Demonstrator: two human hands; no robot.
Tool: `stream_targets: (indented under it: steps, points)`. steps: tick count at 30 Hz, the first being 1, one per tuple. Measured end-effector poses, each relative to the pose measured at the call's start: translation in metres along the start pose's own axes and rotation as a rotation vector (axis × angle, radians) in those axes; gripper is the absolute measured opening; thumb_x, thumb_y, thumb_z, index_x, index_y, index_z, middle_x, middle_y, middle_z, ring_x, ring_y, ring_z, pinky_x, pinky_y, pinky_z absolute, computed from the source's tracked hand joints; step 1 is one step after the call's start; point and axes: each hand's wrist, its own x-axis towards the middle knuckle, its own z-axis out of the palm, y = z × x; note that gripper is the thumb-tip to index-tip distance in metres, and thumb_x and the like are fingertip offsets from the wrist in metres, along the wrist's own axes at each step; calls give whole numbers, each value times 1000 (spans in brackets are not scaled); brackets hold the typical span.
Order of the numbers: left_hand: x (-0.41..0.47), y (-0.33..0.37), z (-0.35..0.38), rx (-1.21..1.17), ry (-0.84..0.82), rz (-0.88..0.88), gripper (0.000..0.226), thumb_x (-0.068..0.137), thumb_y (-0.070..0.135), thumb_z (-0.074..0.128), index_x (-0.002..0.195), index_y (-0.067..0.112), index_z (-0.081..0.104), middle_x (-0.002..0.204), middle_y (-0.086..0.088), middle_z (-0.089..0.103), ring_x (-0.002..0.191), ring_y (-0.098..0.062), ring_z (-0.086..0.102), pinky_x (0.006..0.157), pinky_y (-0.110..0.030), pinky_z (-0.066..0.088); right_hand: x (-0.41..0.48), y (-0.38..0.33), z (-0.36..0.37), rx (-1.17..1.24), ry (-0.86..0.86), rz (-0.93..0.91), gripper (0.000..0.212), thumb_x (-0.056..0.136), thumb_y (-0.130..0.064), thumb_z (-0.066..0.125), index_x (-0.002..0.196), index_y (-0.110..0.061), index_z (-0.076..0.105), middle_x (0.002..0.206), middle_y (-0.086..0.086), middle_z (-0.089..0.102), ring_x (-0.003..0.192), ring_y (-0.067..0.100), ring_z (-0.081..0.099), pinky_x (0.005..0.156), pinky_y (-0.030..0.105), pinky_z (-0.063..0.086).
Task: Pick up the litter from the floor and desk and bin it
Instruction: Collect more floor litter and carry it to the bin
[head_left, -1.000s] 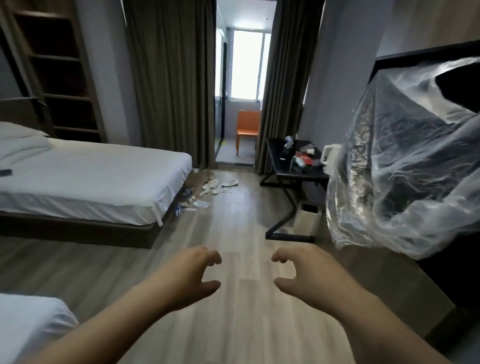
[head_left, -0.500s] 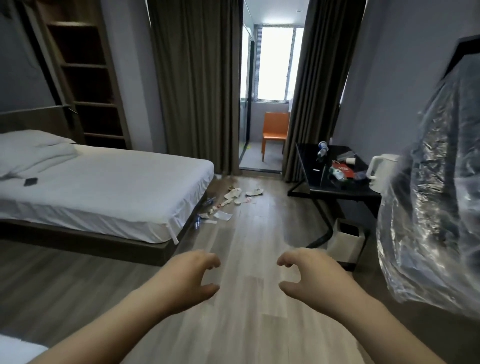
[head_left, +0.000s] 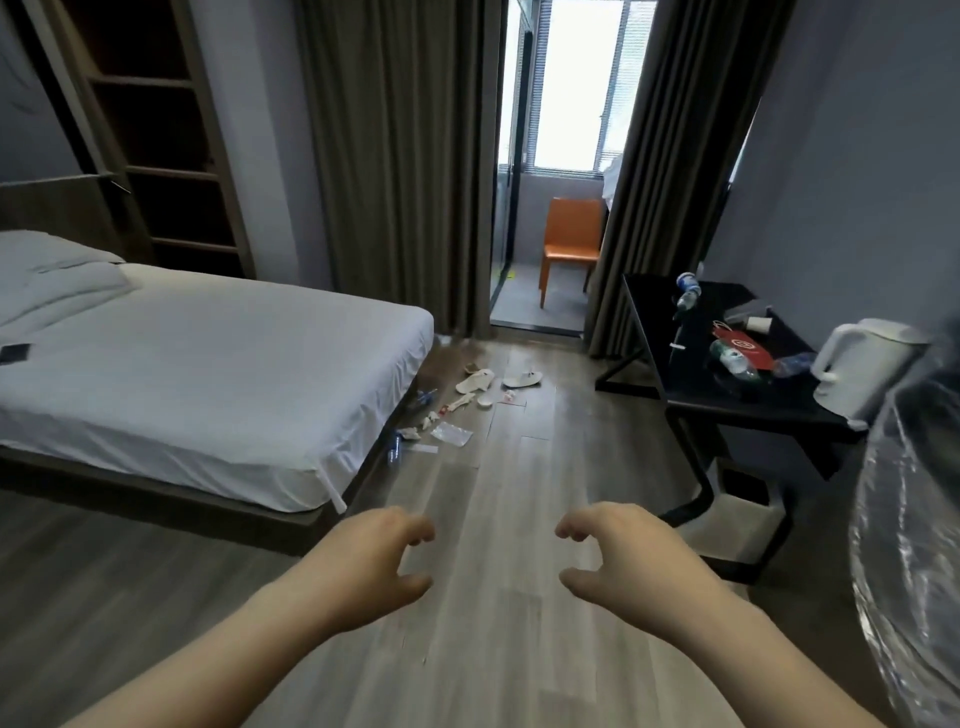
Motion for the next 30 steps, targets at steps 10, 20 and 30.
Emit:
stream_targets:
  steps: [10, 20, 30]
  points:
    - [187, -101, -36, 0, -48, 29, 46, 86, 47, 58, 128, 31, 51, 124, 11, 56, 112, -7, 54, 94, -25, 45, 195, 11, -15, 19, -48, 82, 44, 86, -38, 59, 130, -33, 54, 127, -12, 58, 119, 6, 51, 95, 22, 44]
    - [359, -137, -41, -14, -92, 51, 44, 87, 44, 59, 127, 27, 53, 126, 10, 56, 110, -7, 55, 92, -22, 45, 357, 76, -24, 31, -73, 103, 44, 87, -39, 60, 130, -31, 55, 127, -13, 58, 117, 5, 51, 87, 18, 44]
    - [548, -143, -56, -40, -85, 13, 42, 86, 43, 60, 126, 29, 55, 123, 12, 58, 109, -4, 55, 90, -17, 43, 522, 175, -59, 41, -89, 103, 43, 84, -37, 61, 126, -32, 57, 123, -12, 60, 115, 5, 53, 92, 23, 45]
